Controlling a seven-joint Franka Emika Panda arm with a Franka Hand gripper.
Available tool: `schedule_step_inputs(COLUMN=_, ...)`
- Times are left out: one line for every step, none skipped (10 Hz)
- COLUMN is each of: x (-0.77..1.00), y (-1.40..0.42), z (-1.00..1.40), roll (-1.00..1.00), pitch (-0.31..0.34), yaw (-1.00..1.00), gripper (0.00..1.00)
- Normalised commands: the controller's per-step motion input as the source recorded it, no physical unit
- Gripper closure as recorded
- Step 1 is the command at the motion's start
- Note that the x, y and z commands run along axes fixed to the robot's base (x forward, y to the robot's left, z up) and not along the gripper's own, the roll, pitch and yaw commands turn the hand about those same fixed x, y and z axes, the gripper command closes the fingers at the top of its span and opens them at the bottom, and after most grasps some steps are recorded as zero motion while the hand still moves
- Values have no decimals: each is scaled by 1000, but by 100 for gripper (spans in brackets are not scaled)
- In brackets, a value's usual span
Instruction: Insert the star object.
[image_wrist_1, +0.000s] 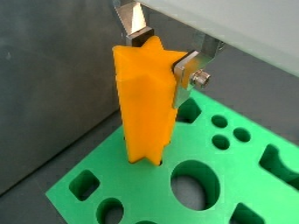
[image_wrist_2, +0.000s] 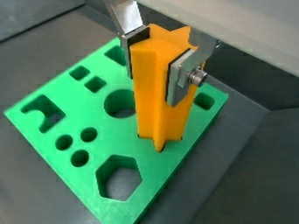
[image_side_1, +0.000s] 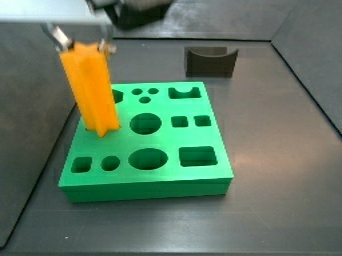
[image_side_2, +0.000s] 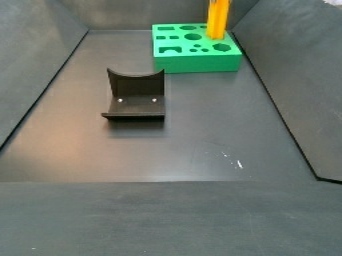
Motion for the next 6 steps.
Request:
schedule_step_inputs(x=6, y=0, z=-554, roll=64, pitch=0, yaw=0, gripper=100)
schedule_step_inputs(x=0, y=11, z=-554, roll=123, pitch=19, yaw=0, gripper=100)
schedule_step_inputs(x=26, y=34, z=-483, roll=133, pitch=43, yaw=0, gripper=100)
schedule_step_inputs(x=0, y=0, z=-237, roll=-4, pitch=0, yaw=-83, gripper=100)
schedule_step_inputs(x=0, y=80, z=-97, roll=-110, pitch=-51, yaw=-6, gripper=100)
schedule_step_inputs(x=0, y=0, z=0, roll=0, pitch=0, yaw=0, gripper=100)
